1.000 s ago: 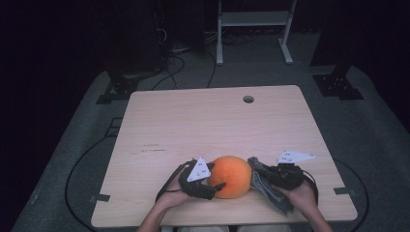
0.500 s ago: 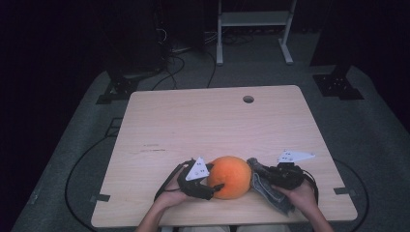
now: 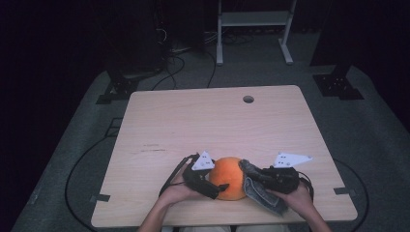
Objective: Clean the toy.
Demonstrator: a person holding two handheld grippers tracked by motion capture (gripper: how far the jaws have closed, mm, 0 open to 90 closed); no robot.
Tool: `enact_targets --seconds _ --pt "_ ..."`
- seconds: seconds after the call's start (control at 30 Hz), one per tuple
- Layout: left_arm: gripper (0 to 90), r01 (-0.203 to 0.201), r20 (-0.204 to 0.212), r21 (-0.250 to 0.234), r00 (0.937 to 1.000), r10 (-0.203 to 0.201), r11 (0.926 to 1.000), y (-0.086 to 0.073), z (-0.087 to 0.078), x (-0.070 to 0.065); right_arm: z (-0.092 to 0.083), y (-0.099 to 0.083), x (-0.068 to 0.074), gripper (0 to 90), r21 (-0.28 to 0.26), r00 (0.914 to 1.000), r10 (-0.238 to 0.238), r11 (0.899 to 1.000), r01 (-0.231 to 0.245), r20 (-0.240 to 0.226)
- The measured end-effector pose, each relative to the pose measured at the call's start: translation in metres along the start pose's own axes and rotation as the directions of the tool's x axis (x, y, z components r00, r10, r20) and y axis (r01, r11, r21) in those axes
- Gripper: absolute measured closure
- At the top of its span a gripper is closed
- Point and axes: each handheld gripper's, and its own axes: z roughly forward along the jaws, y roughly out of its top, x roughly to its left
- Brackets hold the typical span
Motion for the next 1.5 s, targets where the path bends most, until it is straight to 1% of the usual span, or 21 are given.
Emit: enact_targets --seconds 0.07,0.2,0.23,0.27,0.3,0.33,0.37,0.43,0.47,0.5,0.6,0.83,0.97,1.0,1.03,1.1,1.2,1.23,1.27,1.3,1.5 --pt "21.0 -0.014 0.005 -0.013 0.9999 0.015 0.9998 -0.001 -0.001 -0.002 0.0 0.0 -0.001 77.6 0.0 1.0 0.0 1.0 0.0 0.007" --pt "34.9 -0.132 -0.118 -0.098 0.9858 0.12 0.9865 0.005 -0.008 -0.013 -0.008 0.006 -0.001 77.7 -0.062 0.9972 0.006 0.998 -0.002 0.074" --pt "34.9 -0.24 -0.247 -0.113 0.9466 0.207 0.964 0.009 -0.005 -0.023 -0.01 0.01 0.002 77.7 -0.097 0.996 -0.004 0.995 0.012 0.089" --pt "34.6 -0.24 -0.247 -0.113 0.9466 0.207 0.964 0.009 -0.005 -0.023 -0.01 0.01 0.002 77.7 -0.097 0.996 -0.004 0.995 0.012 0.089" --pt "34.0 -0.286 -0.285 -0.104 0.9262 0.247 0.9526 0.009 -0.002 -0.028 -0.009 0.018 0.009 77.7 -0.137 0.9952 -0.038 0.989 0.051 0.09" --pt "34.0 -0.31 -0.279 -0.097 0.9209 0.273 0.9459 0.009 0.001 -0.031 -0.009 0.018 0.009 77.7 -0.137 0.9952 -0.038 0.989 0.051 0.09" --pt "28.9 -0.33 -0.238 -0.103 0.9243 0.298 0.9385 0.009 0.001 -0.035 -0.001 0.02 0.014 77.7 -0.109 0.9942 -0.071 0.991 0.079 0.081" --pt "19.1 -0.231 -0.177 -0.177 0.9637 0.2 0.9567 0.01 -0.006 -0.027 0.008 0.013 0.014 77.7 -0.059 0.9893 -0.107 0.992 0.113 0.099" --pt "17.1 -0.231 -0.177 -0.177 0.9637 0.2 0.9567 0.01 -0.006 -0.027 0.008 0.013 0.014 77.7 -0.059 0.9893 -0.107 0.992 0.113 0.099" --pt "14.5 -0.088 -0.159 -0.229 0.9858 0.052 0.9695 0.011 -0.012 -0.013 0.009 0.007 0.012 77.7 -0.059 0.9916 -0.099 0.993 0.104 0.084" --pt "20.8 -0.029 -0.137 -0.182 0.9906 0.004 0.9828 0.006 -0.006 -0.007 0.007 0.009 0.016 77.7 -0.049 0.9899 -0.108 0.992 0.113 0.092" --pt "29.6 -0.132 -0.171 -0.12 0.9791 0.111 0.984 -0.001 -0.006 -0.014 0.011 0.017 0.03 77.5 -0.046 0.9797 -0.173 0.983 0.179 0.101" --pt "30.7 -0.127 -0.16 -0.111 0.9811 0.108 0.9857 -0.001 -0.009 -0.012 0.008 0.015 0.016 77.6 -0.045 0.9805 -0.123 0.99 0.131 0.153" --pt "22.2 -0.107 -0.158 -0.124 0.9836 0.087 0.9866 0.002 -0.011 -0.013 0.006 0.013 0.01 77.6 -0.05 0.9849 -0.085 0.994 0.093 0.151" --pt "16.7 -0.056 -0.164 -0.14 0.9859 0.033 0.9886 0.007 -0.01 -0.012 0.006 0.013 0.012 77.7 -0.047 0.9844 -0.09 0.994 0.098 0.152" --pt "14.1 -0.041 -0.159 -0.118 0.9871 0.022 0.9922 0.008 -0.004 -0.012 0.006 0.014 0.018 77.7 -0.039 0.9831 -0.113 0.992 0.12 0.144" --pt "25.7 -0.103 -0.157 -0.14 0.9843 0.08 0.9848 0.006 -0.001 -0.018 0.005 0.018 0.026 77.7 -0.058 0.9821 -0.142 0.987 0.15 0.124" --pt "26.6 -0.178 -0.17 -0.136 0.9733 0.154 0.9747 0.008 0.0 -0.028 0.006 0.023 0.036 77.7 -0.074 0.9804 -0.177 0.98 0.184 0.085" --pt "27.9 -0.178 -0.17 -0.136 0.9733 0.154 0.9747 0.008 0.0 -0.028 0.008 0.024 0.039 77.6 -0.065 0.9767 -0.199 0.977 0.204 0.079" --pt "29.3 -0.239 -0.193 -0.111 0.9573 0.215 0.9645 0.007 -0.001 -0.034 0.01 0.024 0.04 77.6 -0.054 0.9737 -0.214 0.974 0.218 0.079" --pt "30.7 -0.236 -0.179 -0.116 0.9604 0.214 0.9647 0.005 -0.003 -0.031 0.0 0.017 0.018 77.7 -0.057 0.9795 -0.135 0.988 0.145 0.149"
